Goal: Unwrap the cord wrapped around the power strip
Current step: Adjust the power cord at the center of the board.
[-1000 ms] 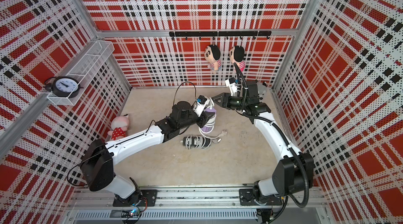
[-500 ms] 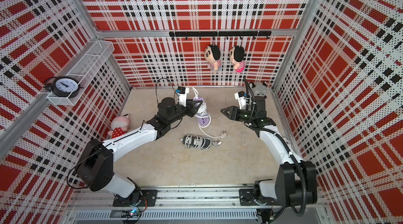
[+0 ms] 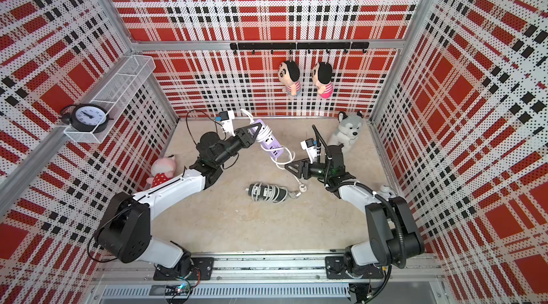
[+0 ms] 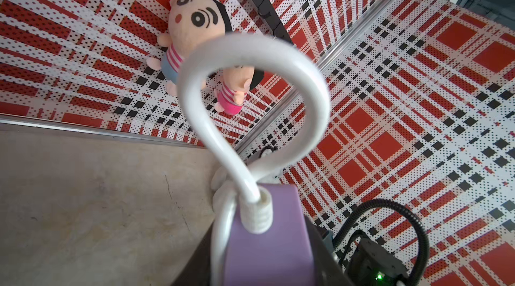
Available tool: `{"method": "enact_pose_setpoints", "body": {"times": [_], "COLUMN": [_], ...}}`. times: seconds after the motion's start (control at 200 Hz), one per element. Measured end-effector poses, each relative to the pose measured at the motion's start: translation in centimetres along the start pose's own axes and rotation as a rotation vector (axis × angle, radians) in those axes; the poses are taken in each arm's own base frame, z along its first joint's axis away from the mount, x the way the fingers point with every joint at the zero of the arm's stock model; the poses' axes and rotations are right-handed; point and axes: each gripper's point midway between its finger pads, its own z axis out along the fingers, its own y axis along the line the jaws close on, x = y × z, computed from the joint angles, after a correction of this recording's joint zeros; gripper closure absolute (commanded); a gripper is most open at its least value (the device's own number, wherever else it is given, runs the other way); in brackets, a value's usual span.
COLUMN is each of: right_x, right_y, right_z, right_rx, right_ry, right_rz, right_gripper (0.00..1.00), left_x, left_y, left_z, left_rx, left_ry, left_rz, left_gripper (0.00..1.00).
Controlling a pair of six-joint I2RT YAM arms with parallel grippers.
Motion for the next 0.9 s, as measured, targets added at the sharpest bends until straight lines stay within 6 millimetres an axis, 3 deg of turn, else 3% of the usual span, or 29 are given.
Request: {"method": "enact_pose_setpoints", "body": {"times": [0.125, 0.276, 0.436, 0.536, 0.656, 0.781, 0.902], "right_x": [-1.4, -3.1, -4.5, -5.2, -5.8, -5.9, -5.6], "right_y": [0.0, 0.3, 0.1, -1.0, -2.6, -4.9, -8.1], "right_z": [0.5, 0.8, 1.0, 1.1, 0.5, -0.8, -3.1], "right_rx": [-0.022, -0.056, -0.021, 0.068, 0.216, 0.356, 0.488], "right_ry": [-0.052, -0.109, -0.112, -0.096, -0.065, -0.033, -0.028], "right_rz": [0.016, 0.036, 0.018, -0.015, -0.072, -0.083, -0.025], "right_gripper": [0.59, 0.84, 0.93, 0.94, 0.95, 0.97, 0.97], "left_x": [-0.9, -1.3, -2.2, -5.0, -10.1, -14.9, -17.6], "left_y": [-0.3, -0.2, 1.1, 2.6, 4.3, 4.7, 4.2], "left_z": [-0.4, -0.7, -2.0, -3.9, -7.3, -10.6, -13.1], "left_rx": [0.01, 0.022, 0.011, -0.028, -0.07, -0.071, -0.057], "left_ry": [-0.024, -0.044, -0.069, -0.139, -0.274, -0.407, -0.473], "left_rz": [-0.011, -0.031, -0.064, -0.066, -0.065, -0.054, -0.042], "left_gripper": [1.0, 1.0, 1.0, 1.0, 1.0, 1.0, 1.0]}}
